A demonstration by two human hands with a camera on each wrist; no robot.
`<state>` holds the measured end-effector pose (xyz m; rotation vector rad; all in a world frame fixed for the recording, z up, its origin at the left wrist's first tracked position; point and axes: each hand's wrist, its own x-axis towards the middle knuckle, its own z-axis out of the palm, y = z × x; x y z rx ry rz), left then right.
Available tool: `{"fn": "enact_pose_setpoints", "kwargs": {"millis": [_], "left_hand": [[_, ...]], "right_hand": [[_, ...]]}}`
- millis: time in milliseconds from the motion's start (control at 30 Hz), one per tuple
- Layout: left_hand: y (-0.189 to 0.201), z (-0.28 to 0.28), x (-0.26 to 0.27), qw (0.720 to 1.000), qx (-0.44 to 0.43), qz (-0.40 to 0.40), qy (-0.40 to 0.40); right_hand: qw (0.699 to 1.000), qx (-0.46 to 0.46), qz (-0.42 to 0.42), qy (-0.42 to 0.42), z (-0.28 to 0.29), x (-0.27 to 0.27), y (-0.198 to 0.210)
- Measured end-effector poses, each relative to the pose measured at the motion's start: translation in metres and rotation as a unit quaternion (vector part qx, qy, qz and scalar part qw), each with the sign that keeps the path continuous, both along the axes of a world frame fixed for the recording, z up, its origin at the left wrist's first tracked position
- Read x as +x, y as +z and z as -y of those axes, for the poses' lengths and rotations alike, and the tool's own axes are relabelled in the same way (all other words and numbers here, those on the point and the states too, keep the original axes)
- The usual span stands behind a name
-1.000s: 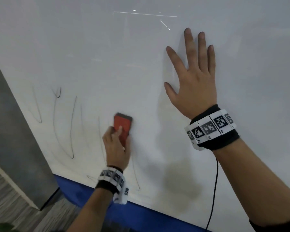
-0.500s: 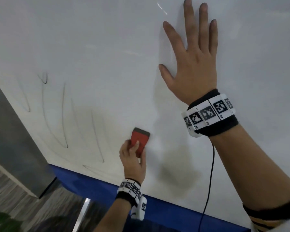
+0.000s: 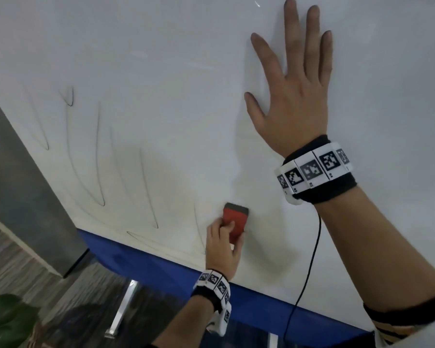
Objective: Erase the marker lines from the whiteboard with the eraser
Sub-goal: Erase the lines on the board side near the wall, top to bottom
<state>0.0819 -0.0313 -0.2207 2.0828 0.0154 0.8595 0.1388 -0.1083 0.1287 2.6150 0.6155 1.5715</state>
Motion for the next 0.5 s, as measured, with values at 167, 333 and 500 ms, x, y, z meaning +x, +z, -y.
{"fn": "enact_pose_setpoints", "kwargs": {"millis": [167,333,500], "left_hand": [[0.022,-0.060,0.012,0.995,-0.052,-0.012,0.085],[0.043,-0.127,0.035,0.970,-0.152,0.020,0.188],[0.016,-0.043,0.003,0.983,-0.154,-0.052,0.091]], "right_hand": [[1.000,-0.027,-0.004,0.000,0.012,0.006,0.000],[1.000,-0.002,-0.004,-0.009,0.000,-0.001,-0.012],[0.992,-0.104,-0.077,0.005,-0.008,-0.014,-0.081]]}}
